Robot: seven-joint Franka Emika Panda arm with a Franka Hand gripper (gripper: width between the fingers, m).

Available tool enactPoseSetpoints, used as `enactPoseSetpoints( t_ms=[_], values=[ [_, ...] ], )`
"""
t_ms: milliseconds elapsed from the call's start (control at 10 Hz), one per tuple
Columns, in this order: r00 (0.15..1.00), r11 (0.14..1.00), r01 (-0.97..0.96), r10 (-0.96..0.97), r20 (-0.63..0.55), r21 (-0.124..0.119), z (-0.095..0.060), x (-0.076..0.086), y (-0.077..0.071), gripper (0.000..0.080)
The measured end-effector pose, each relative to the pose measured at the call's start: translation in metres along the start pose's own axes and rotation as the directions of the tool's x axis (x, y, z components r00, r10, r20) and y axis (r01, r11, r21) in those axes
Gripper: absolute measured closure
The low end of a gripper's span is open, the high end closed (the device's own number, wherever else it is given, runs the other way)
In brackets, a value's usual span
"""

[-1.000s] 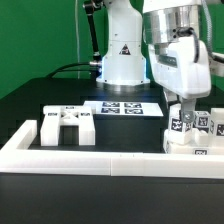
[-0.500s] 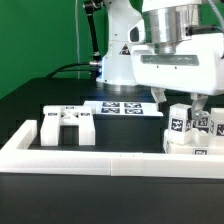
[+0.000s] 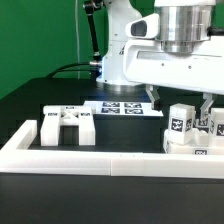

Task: Assemble chair

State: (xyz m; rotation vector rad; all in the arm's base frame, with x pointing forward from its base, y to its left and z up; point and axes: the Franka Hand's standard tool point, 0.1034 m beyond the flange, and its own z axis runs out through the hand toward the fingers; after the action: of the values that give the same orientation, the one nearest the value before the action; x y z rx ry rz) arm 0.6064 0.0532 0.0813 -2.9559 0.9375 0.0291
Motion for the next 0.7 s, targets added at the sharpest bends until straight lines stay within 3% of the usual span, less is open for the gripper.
enactPoseSetpoints(
  t_ms=[200, 300, 400, 500, 700],
  values=[
    [1.0, 1.0, -0.002, 0.002, 0.0, 0.0, 0.0001, 0.0002, 0.0005, 0.0178],
    [1.0, 1.0, -0.002, 0.002, 0.0, 0.0, 0.0001, 0.0002, 0.0005, 0.0354],
    [1.0, 1.0, -0.013, 0.013, 0.0, 0.0, 0.0001, 0.0002, 0.0005, 0.0354],
    [1.0, 1.0, -0.028, 0.028, 0.0, 0.0, 0.0002, 0.0001, 0.0005, 0.051],
    [0.995, 0.995, -0.103, 0.103, 0.001, 0.001, 0.0002, 0.0, 0.0004, 0.0509]
  ],
)
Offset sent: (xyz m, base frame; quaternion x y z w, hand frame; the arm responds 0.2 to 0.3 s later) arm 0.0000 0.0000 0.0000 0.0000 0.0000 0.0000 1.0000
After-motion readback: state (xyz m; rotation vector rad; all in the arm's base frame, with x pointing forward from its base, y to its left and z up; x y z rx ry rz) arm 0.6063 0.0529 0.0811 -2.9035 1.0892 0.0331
